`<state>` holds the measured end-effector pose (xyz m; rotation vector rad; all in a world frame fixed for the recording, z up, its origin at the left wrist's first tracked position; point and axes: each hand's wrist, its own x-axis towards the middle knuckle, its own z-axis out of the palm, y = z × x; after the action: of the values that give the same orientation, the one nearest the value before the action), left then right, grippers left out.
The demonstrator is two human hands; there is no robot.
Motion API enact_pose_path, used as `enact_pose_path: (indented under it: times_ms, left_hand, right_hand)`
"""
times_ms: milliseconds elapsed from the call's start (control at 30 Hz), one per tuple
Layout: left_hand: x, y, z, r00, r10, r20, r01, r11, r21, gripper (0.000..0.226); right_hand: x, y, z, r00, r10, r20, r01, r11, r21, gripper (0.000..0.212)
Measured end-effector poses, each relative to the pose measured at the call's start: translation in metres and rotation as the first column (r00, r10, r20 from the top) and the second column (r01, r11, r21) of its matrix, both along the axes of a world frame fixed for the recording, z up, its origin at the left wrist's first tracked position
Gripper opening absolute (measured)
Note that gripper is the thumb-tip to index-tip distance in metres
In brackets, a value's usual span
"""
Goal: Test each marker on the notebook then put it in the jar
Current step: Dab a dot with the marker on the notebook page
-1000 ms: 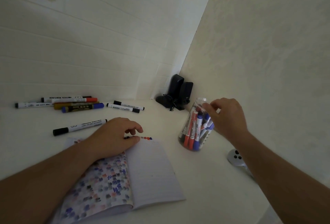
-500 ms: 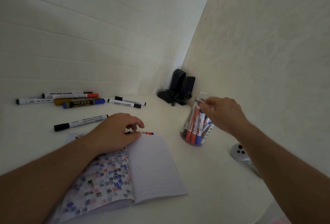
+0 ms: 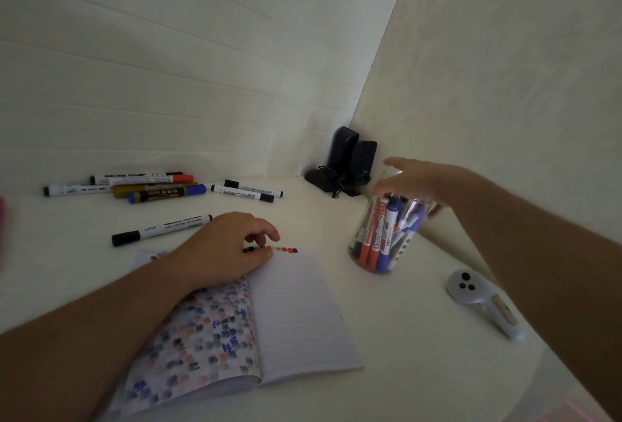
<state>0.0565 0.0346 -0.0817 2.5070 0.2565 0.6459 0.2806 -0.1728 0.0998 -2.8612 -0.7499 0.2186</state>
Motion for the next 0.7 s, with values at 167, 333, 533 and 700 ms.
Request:
enact_pose_path:
  times_ms: [167,333,533,700]
  left_hand:
    - [-0.001,0.000,0.000,1.000,-0.005,0.005,0.005,1.000,-0.004,0.020]
    - [0.000,0.000,0.000,1.000,-0.010,-0.004,0.010,0.999,-0.030,0.021]
    - [0.001,0.001,-0.001,1.000,-0.011,-0.011,0.011,1.000,-0.024,0.020]
    - [0.001,0.001,-0.001,1.000,-0.016,-0.011,0.016,1.000,-0.015,0.020]
  right_hand:
    - [-0.006,0.004,-0.016,0.962,0.219,0.166,-0.256,0.932,0.257,0.048]
    - [-0.010,-0.011,-0.054,0.613,0.247,0.750,-0.494,0.861,0.120,0.067]
    - [-0.002,-0.022,-0.072,0.517,0.203,0.832,-0.603,0.776,0.185,0.062]
    - [-0.007,-0.017,-0.081,0.586,0.144,0.797,-0.570,0.773,0.279,0.061]
